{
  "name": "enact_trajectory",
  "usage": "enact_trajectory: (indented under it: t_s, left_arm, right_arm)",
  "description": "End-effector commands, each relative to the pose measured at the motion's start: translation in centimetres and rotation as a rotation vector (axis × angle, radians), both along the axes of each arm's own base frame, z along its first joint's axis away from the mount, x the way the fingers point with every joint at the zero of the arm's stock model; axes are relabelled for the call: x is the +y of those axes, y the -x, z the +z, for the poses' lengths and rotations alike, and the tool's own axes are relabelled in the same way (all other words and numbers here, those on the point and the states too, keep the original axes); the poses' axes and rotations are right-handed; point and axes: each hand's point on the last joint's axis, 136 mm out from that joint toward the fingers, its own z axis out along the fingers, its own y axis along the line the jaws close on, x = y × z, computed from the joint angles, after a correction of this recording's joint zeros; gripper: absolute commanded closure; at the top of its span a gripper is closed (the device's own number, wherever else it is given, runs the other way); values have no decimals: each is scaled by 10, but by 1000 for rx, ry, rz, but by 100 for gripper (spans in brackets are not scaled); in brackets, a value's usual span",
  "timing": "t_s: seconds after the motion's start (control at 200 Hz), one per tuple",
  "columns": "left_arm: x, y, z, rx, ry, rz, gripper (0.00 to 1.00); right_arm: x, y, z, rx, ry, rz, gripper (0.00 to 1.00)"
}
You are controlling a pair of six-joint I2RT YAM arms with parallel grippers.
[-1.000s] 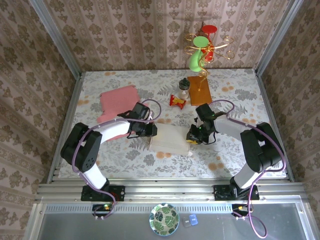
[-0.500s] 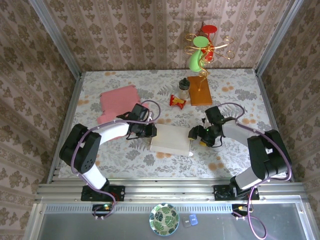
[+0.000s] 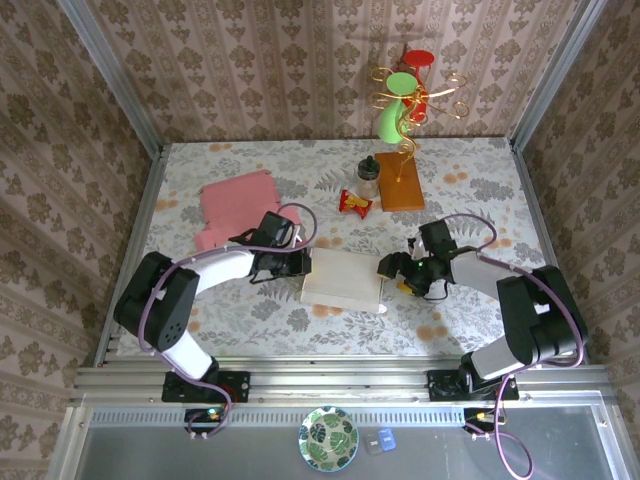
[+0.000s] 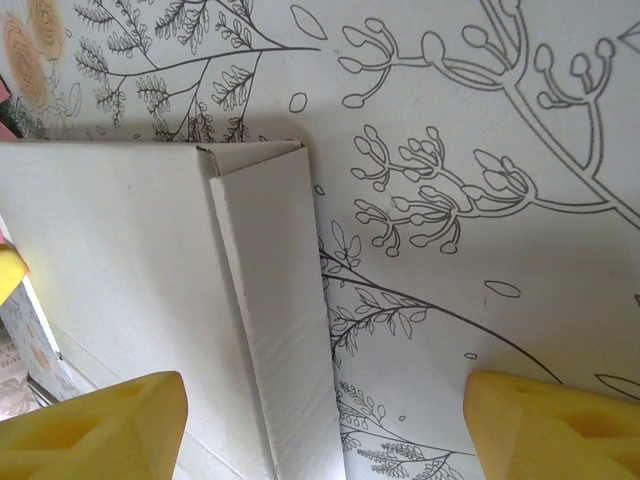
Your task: Fold the paper box
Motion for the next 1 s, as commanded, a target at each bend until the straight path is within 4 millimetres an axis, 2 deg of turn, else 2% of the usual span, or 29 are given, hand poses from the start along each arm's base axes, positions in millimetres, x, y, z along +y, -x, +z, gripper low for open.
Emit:
enact_trajectory:
  t_s: [0.0, 0.205, 0.755, 0.995]
  left_arm:
    - [12, 10, -10, 44, -23, 23, 89]
    - [22, 11, -19, 48, -27, 41, 94]
    - [46, 13, -39, 78, -63, 93, 96]
    - [46, 13, -41, 85, -39, 101, 96]
  right_arm:
    - [20, -3, 1, -51, -95, 50, 24]
    - [25, -2, 0, -53, -135, 59, 24]
    - [47, 5, 6, -48, -215, 94, 25]
    - [57, 3, 20, -69, -250, 93, 28]
